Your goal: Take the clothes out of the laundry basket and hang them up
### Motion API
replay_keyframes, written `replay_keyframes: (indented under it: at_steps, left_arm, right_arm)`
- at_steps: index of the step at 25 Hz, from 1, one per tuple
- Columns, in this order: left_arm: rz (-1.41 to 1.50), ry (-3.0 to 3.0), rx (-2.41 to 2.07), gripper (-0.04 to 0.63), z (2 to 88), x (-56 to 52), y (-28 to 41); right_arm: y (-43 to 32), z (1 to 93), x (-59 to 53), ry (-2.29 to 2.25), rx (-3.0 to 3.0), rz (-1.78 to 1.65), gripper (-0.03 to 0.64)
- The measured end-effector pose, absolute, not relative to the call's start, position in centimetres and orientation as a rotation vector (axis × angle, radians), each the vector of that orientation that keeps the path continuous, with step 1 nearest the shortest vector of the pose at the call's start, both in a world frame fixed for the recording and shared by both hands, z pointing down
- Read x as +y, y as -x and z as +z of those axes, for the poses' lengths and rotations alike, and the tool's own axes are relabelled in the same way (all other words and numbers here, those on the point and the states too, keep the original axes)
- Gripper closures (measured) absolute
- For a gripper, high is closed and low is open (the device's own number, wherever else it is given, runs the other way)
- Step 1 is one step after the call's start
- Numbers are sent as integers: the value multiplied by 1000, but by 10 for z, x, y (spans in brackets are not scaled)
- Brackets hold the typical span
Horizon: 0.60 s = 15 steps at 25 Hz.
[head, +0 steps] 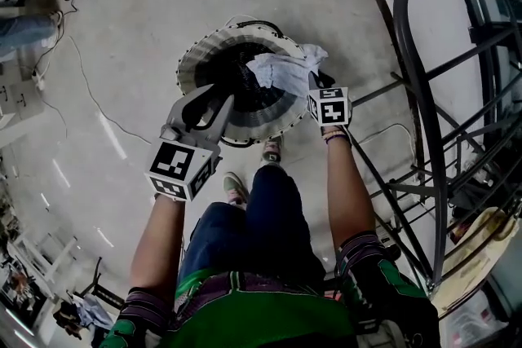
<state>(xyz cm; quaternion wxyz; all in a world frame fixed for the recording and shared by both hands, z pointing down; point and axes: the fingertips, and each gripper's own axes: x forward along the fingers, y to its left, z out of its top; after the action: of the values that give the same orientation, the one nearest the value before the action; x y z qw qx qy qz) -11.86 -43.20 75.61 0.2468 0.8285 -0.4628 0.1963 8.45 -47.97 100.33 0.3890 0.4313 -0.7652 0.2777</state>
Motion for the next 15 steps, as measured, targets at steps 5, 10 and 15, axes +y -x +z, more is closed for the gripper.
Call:
replay_keyframes:
  at_steps: [5,10,15]
  left_arm:
    - [510,-2302,-1273,479,703,-409,130]
    - [506,-2356,-1274,480,650,-380,140]
    - [461,-2408,-1292,480,597,-348,149]
  right_arm:
    - [-80,947,-459,-1139,-1958,688,577]
    - [-70,890,-434,-1151,-1983,640,577]
    - [-63,831,-408,-1188,-2006,590,577]
